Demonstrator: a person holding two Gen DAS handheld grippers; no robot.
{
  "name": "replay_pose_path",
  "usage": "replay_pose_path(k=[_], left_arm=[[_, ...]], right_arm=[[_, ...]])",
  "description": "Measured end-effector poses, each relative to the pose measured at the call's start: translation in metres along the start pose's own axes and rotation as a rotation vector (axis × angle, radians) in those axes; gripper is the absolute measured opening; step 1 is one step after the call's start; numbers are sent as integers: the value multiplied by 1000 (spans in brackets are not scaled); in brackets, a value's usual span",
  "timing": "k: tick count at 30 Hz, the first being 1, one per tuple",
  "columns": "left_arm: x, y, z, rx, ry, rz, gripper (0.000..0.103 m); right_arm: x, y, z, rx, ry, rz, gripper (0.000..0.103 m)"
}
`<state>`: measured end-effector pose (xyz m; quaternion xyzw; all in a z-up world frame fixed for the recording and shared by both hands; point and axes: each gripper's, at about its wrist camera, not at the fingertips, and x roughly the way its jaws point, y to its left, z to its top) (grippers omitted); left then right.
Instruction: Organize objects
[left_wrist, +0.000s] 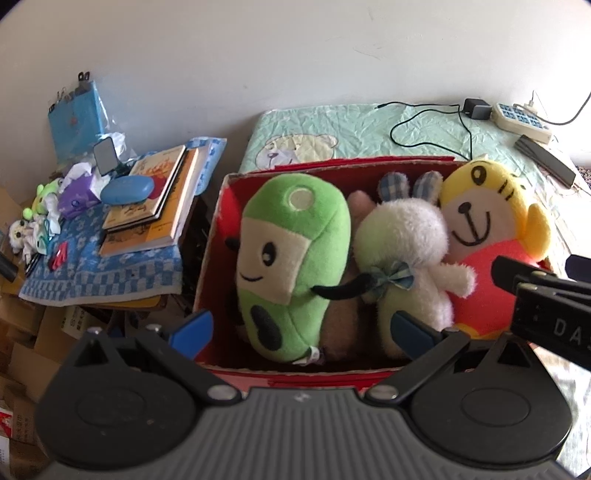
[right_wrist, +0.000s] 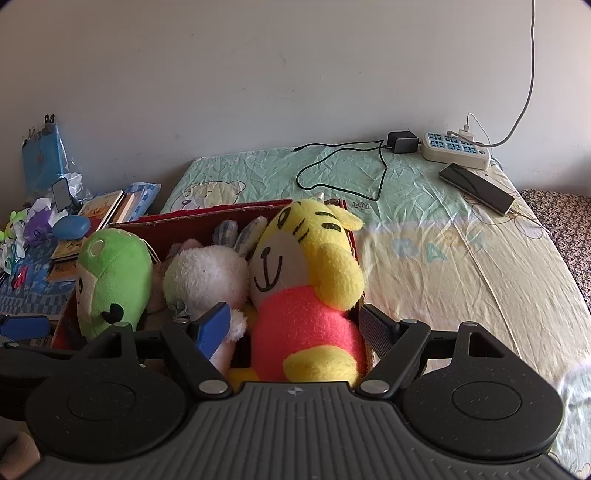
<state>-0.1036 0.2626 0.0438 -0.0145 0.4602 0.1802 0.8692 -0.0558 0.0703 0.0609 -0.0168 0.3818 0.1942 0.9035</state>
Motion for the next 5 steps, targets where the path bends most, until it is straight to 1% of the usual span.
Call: replay_pose_path(k=[5], left_arm=[[-3,0,-1,-7,-15,17,102]], right_arm=[[-2,-1,0,-1,-9,-3,79]])
